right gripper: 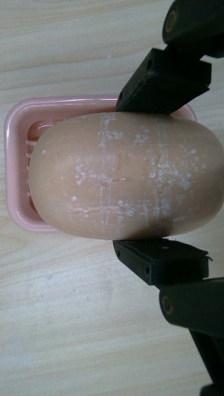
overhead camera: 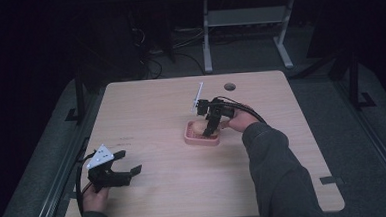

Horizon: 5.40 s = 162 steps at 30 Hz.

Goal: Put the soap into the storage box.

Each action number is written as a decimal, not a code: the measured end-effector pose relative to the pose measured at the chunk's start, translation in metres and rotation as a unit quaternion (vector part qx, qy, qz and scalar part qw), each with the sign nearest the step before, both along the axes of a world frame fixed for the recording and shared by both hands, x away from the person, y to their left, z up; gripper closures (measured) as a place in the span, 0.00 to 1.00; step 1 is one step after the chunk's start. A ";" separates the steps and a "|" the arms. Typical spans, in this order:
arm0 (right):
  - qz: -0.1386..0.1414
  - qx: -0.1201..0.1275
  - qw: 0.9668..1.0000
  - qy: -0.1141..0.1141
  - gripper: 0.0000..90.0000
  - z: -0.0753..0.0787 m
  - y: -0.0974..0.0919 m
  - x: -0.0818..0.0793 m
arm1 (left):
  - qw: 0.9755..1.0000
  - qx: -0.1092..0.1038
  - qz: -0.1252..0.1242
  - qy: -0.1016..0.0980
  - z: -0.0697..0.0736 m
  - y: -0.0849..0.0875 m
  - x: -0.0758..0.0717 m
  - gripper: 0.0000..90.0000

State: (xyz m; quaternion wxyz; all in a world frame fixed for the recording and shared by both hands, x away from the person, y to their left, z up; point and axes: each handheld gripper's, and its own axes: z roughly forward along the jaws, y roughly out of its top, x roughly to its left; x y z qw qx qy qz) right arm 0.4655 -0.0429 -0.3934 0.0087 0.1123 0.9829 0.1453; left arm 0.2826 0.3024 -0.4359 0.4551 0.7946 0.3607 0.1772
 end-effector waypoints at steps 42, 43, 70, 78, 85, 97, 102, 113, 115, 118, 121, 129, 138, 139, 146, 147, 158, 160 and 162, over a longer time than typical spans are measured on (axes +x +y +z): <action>0.008 -0.022 1.000 0.003 0.35 -0.022 0.013 0.010 | 1.000 -0.004 0.002 0.002 0.000 0.000 0.000 0.16; 0.009 -0.024 1.000 0.002 0.35 -0.022 0.013 0.009 | 1.000 -0.001 0.002 0.003 0.000 0.000 0.000 0.16; 0.010 -0.025 1.000 0.005 0.35 -0.024 0.014 0.009 | 1.000 -0.002 0.003 0.004 0.000 0.001 0.000 0.16; 0.010 -0.026 1.000 0.006 0.35 -0.024 0.016 0.009 | 1.000 -0.001 0.002 0.004 0.000 0.001 0.000 0.16; 0.009 -0.027 1.000 0.005 0.35 -0.024 0.016 0.009 | 1.000 -0.002 0.003 0.004 0.000 0.001 0.000 0.16; 0.001 -0.011 1.000 0.010 0.32 -0.019 0.012 0.009 | 1.000 -0.001 0.001 0.002 0.000 0.000 0.001 0.16; -0.004 -0.003 1.000 0.008 0.31 -0.017 0.010 0.008 | 1.000 -0.001 0.001 0.002 0.000 0.000 0.001 0.16; -0.015 0.012 1.000 0.005 0.28 -0.012 0.002 0.004 | 1.000 0.000 0.000 0.002 0.000 -0.001 0.001 0.16; -0.017 0.013 1.000 0.005 0.28 -0.011 -0.001 0.003 | 1.000 0.001 0.000 0.003 0.000 -0.001 0.000 0.16; -0.019 0.014 1.000 0.005 0.28 -0.011 -0.002 0.002 | 1.000 0.001 -0.001 0.003 0.000 -0.001 0.000 0.16; -0.021 0.015 1.000 0.005 0.27 -0.011 -0.004 0.002 | 1.000 0.001 -0.001 0.003 0.000 -0.001 0.000 0.16; -0.022 0.020 1.000 0.005 0.27 -0.006 -0.006 -0.001 | 1.000 0.002 -0.001 0.005 0.000 0.000 0.000 0.16; -0.022 0.022 0.999 0.007 0.27 -0.007 -0.009 -0.004 | 1.000 0.001 0.000 0.003 0.000 0.000 0.000 0.16; -0.025 0.022 0.999 0.008 0.27 -0.008 -0.010 -0.005 | 1.000 0.003 0.000 0.004 0.000 0.000 0.000 0.16; -0.028 0.028 0.999 0.007 0.27 -0.007 -0.018 -0.006 | 1.000 0.003 0.001 0.005 0.000 0.000 0.000 0.16; -0.030 0.029 0.999 0.007 0.27 -0.007 -0.019 -0.006 | 1.000 0.003 0.000 0.006 0.000 0.000 0.000 0.16; -0.037 0.028 0.999 0.012 0.26 -0.007 -0.030 -0.011 | 1.000 0.003 0.001 0.005 0.000 -0.001 0.000 0.16; -0.038 0.028 0.999 0.012 0.26 -0.006 -0.030 -0.011 | 1.000 0.003 0.001 0.006 0.000 -0.001 0.000 0.16; -0.038 0.028 0.999 0.012 0.26 -0.005 -0.031 -0.012 | 1.000 0.004 0.001 0.006 -0.001 -0.001 0.000 0.16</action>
